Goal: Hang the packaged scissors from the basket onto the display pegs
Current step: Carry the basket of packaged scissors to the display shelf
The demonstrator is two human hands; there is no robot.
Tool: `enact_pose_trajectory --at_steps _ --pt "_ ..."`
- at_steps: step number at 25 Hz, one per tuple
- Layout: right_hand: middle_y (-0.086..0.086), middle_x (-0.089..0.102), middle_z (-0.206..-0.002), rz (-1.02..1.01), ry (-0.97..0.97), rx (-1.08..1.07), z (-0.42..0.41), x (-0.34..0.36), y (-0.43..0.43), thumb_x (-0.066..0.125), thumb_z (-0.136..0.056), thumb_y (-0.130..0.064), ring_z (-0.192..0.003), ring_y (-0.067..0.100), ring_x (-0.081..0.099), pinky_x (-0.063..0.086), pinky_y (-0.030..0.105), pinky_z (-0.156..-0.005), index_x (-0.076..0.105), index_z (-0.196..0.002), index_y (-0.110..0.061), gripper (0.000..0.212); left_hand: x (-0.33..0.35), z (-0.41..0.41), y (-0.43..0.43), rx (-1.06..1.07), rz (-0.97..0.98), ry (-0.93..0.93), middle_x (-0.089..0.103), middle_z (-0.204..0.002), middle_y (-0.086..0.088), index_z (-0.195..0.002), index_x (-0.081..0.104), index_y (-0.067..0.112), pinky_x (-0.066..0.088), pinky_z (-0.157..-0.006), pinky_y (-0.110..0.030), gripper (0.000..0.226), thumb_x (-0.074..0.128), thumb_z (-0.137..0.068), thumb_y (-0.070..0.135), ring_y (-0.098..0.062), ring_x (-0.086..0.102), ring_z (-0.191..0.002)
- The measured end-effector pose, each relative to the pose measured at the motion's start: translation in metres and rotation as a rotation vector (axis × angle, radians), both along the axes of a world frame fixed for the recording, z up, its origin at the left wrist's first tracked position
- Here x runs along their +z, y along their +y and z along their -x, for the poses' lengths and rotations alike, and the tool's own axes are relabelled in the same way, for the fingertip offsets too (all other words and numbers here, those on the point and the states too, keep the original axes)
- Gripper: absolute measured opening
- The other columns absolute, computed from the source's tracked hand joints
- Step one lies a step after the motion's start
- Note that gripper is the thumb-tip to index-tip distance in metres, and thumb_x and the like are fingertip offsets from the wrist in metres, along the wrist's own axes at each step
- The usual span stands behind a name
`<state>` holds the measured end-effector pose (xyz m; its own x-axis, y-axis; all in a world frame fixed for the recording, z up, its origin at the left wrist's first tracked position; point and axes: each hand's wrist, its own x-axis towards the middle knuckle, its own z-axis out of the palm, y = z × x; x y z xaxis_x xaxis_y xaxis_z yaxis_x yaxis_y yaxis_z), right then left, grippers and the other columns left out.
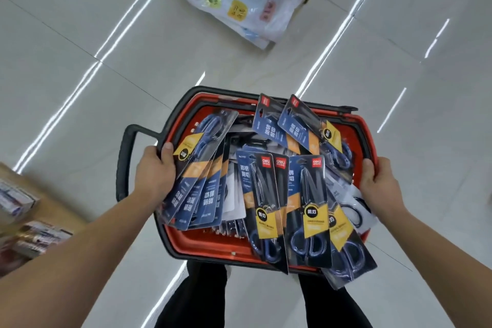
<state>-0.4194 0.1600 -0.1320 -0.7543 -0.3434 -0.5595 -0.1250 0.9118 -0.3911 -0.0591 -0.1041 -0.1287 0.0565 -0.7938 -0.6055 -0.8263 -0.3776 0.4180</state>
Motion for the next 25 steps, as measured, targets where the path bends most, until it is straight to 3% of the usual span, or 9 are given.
enact_pose_trajectory --at_steps 6,12,19,22,25 --pt "0.011 0.06 -0.105 0.019 0.008 -0.082 0.022 0.08 0.019 0.036 -0.113 -0.042 -0.095 0.032 0.055 0.038 0.036 -0.081 0.049 -0.132 -0.008 0.041 0.09 0.047 -0.009 -0.172 0.076 -0.05 0.064 -0.117 -0.035 -0.121 0.051 -0.002 0.044 -0.085 -0.048 0.045 0.04 -0.112 0.04 -0.052 0.061 -0.108" --pt "0.008 0.062 -0.106 0.115 0.058 -0.106 0.076 0.218 0.06 0.042 -0.112 -0.038 -0.097 0.028 0.056 0.036 0.031 -0.082 0.057 -0.133 -0.007 0.04 0.234 0.116 0.006 -0.205 0.114 0.035 0.068 -0.12 -0.026 -0.138 0.049 0.011 0.046 -0.086 -0.044 0.039 0.049 -0.109 0.038 -0.044 0.064 -0.104" --pt "0.022 0.066 -0.128 0.189 0.144 -0.142 0.207 0.356 0.112 0.046 -0.11 -0.033 -0.119 0.04 0.06 0.043 0.039 -0.095 0.059 -0.139 -0.005 0.042 0.371 0.261 0.038 -0.278 0.238 0.118 0.063 -0.142 -0.019 -0.146 0.056 0.008 0.042 -0.112 -0.04 0.044 0.055 -0.108 0.029 -0.039 0.057 -0.133" --pt "0.018 0.068 -0.12 0.231 0.203 -0.161 0.272 0.392 0.137 0.044 -0.11 -0.029 -0.108 0.036 0.062 0.045 0.039 -0.089 0.061 -0.136 -0.009 0.037 0.405 0.335 0.051 -0.292 0.262 0.163 0.057 -0.153 -0.015 -0.153 0.052 0.009 0.037 -0.12 -0.037 0.049 0.055 -0.108 0.03 -0.035 0.05 -0.143" --pt "0.01 0.067 -0.108 0.323 0.236 -0.21 0.332 0.416 0.146 0.043 -0.11 -0.027 -0.103 0.035 0.064 0.049 0.037 -0.086 0.062 -0.134 -0.014 0.034 0.421 0.407 0.047 -0.328 0.301 0.188 0.057 -0.152 -0.018 -0.151 0.054 0.007 0.038 -0.119 -0.04 0.048 0.054 -0.109 0.03 -0.038 0.05 -0.141"
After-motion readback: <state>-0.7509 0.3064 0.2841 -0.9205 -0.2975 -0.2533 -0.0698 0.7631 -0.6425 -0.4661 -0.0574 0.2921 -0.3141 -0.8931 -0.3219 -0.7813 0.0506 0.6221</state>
